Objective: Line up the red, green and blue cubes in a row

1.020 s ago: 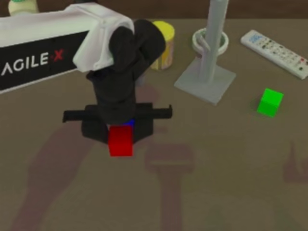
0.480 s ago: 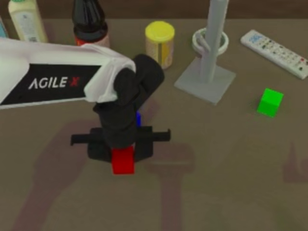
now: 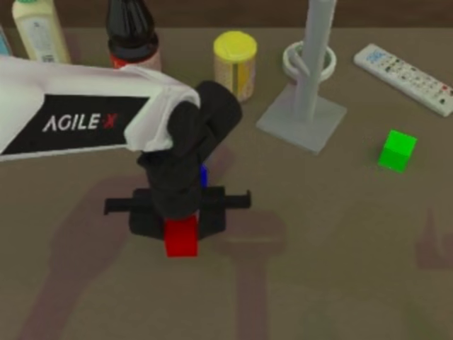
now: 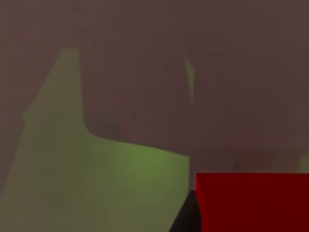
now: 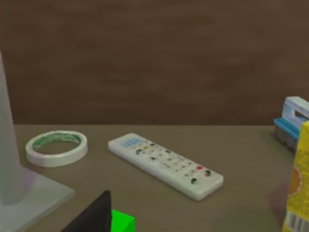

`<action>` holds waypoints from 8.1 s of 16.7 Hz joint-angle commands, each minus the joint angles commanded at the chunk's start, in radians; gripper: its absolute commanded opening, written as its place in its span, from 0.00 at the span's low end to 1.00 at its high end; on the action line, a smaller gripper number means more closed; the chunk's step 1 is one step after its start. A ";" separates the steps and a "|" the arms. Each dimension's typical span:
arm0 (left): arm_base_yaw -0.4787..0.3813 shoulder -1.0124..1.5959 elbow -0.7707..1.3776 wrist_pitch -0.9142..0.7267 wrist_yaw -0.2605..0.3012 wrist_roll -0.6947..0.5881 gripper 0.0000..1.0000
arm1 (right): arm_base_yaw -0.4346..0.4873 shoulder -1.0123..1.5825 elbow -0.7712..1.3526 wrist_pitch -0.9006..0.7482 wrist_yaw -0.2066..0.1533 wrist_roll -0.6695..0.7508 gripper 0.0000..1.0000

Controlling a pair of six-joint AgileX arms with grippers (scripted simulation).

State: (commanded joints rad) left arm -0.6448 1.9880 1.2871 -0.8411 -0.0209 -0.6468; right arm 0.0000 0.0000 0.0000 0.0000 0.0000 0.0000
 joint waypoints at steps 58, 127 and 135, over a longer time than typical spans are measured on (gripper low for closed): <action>0.652 -1.922 -1.249 0.788 0.015 0.595 1.00 | 0.161 2.226 1.946 -1.246 0.003 -0.877 1.00; 0.665 -1.988 -1.287 0.841 0.021 0.647 1.00 | 0.724 2.207 1.899 -1.267 -0.004 -0.770 0.00; 0.665 -1.988 -1.287 0.841 0.021 0.647 1.00 | 0.818 2.187 1.881 -1.266 -0.005 -0.741 0.00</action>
State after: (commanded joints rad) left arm 0.0200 0.0000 0.0000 0.0000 0.0000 0.0000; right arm 0.8183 2.1866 1.8809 -1.2658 -0.0051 -0.7412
